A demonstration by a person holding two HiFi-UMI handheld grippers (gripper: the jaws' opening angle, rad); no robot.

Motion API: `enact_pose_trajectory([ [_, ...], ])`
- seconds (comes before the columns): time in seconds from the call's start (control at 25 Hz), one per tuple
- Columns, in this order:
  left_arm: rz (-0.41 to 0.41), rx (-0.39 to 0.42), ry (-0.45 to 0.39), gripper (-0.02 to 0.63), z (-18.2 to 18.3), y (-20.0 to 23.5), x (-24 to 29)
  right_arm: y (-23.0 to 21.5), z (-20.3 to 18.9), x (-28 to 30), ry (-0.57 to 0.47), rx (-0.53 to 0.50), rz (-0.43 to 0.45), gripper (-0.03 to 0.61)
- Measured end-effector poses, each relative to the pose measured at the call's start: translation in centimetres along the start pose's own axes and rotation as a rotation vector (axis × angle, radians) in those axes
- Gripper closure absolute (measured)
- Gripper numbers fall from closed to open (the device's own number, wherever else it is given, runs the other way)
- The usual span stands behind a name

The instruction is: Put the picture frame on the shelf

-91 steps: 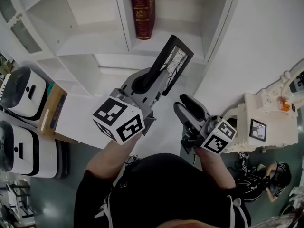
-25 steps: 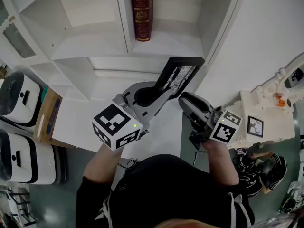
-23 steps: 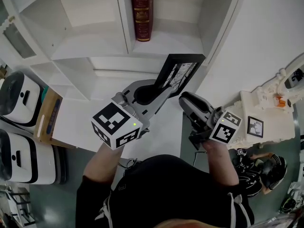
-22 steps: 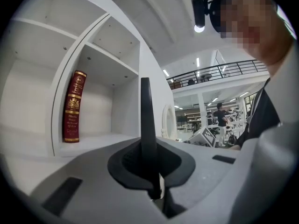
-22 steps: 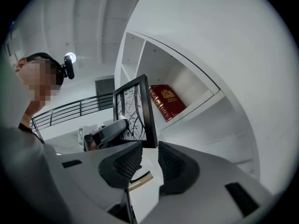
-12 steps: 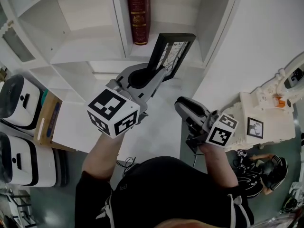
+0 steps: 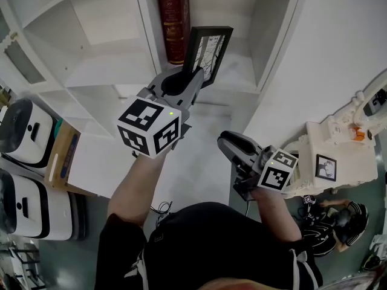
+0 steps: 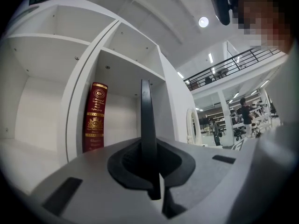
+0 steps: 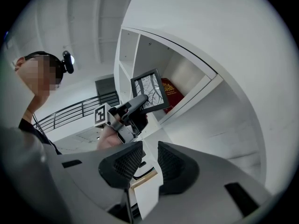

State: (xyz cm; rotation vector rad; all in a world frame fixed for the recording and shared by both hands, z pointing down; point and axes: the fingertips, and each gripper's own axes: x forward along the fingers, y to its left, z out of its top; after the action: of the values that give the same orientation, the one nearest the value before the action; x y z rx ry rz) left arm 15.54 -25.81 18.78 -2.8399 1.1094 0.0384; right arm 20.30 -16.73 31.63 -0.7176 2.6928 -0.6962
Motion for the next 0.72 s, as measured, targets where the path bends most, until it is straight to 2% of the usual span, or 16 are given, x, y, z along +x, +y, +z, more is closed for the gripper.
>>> enact_pose_trajectory([
  [0.72,0.177,0.069,0.024,0.595,-1.6,3.6,2.1,-1.7,-0.7,-0.5,0.009,0.041,-0.011,0.480],
])
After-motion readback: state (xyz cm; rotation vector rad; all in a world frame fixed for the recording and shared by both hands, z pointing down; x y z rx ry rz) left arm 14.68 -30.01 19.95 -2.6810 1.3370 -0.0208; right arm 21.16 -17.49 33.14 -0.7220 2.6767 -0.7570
